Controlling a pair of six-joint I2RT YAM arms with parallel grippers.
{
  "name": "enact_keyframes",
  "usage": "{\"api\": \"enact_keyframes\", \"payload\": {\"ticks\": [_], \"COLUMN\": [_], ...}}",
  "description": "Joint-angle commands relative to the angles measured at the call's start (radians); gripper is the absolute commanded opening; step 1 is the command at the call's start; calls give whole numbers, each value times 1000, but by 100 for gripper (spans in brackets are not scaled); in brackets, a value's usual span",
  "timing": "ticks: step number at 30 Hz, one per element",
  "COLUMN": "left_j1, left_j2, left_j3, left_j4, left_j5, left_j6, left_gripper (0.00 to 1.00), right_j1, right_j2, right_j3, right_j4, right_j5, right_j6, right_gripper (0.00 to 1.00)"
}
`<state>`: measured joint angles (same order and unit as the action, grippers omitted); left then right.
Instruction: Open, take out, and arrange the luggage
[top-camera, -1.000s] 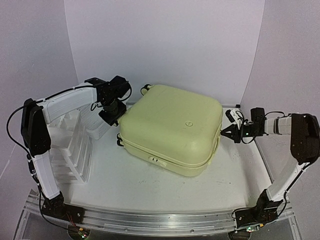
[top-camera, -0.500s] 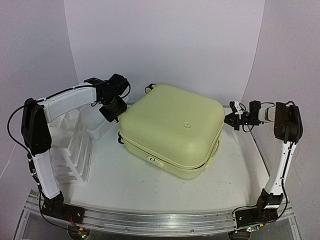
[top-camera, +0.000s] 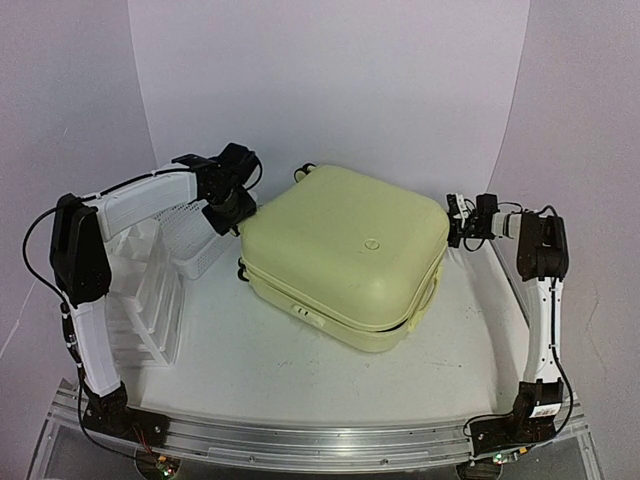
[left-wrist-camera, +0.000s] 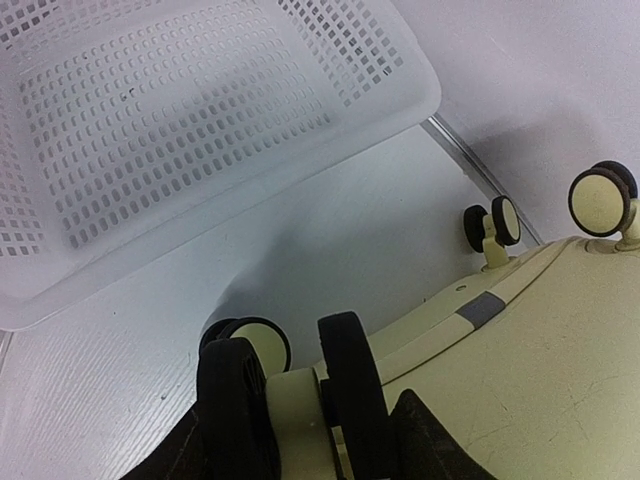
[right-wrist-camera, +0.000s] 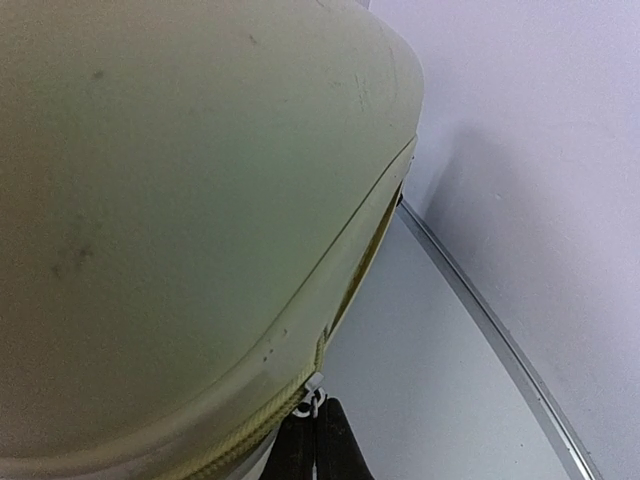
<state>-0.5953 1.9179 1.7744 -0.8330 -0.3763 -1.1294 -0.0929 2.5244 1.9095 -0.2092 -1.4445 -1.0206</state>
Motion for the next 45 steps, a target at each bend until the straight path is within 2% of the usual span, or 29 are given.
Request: {"api": "enact_keyframes", "payload": {"ticks": [1,2,3,4,5,9,11,16,19,21,23,25,28,31,35,38,41,43,45], "left_j1": [-69,-69,-69,-69,-69,-69,-69,-70,-69,-69,-68,-67,-67,-64,-57,-48,-46,-46,-45], "left_j2": [40,36,30,23,14,-22,-50,-124,-171,-195,-213,-230,-254,-277,-290,-290,-293,-294,-291], "left_j3": [-2,-5,-10,-13,-16,-26,-38,-52,-42,-29,-9,7,42,61,95,113,120,128,141], "left_j4": [-29,-28,-26,-24,-22,-23,-24,-28,-35,-39,-41,-42,-42,-41,-40,-36,-36,-32,-31], "left_j5": [-83,-85,-83,-81,-79,-76,-69,16,63,92,125,160,201,221,254,294,304,307,311], "left_j6": [586,582,574,568,563,539,508,431,392,376,363,327,286,234,185,122,67,43,27], "left_gripper": [3,3,3,3,3,4,4,3,3,4,3,4,4,4,4,4,4,4,4], "right_j1": [14,10,3,-6,-18,-64,-77,-86,-85,-83,-69,-18,147,363,689,966,1297,1434,1528], "right_j2": [-23,-47,-74,-111,-149,-307,-420,-584,-671,-697,-711,-775,-952,-1119,-1240,-1248,-1149,-1033,-927], "right_j3": [20,-8,-45,-87,-149,-310,-378,-334,-350,-297,-169,-137,-234,-324,-403,-422,-355,-267,-203], "right_j4": [93,95,96,102,103,99,51,-315,-374,-532,-761,-865,-862,-798,-760,-759,-787,-825,-841], "right_j5": [188,236,284,346,410,612,790,1063,1327,1518,1542,1492,1403,1371,1486,1658,1989,2252,2396], "right_j6": [69,78,95,112,130,270,354,476,739,913,997,1096,1155,1108,1001,921,823,782,727], "right_gripper": [0,11,30,71,97,98,98,98,98,98,98,98,98,98,98,98,98,98,98]}}
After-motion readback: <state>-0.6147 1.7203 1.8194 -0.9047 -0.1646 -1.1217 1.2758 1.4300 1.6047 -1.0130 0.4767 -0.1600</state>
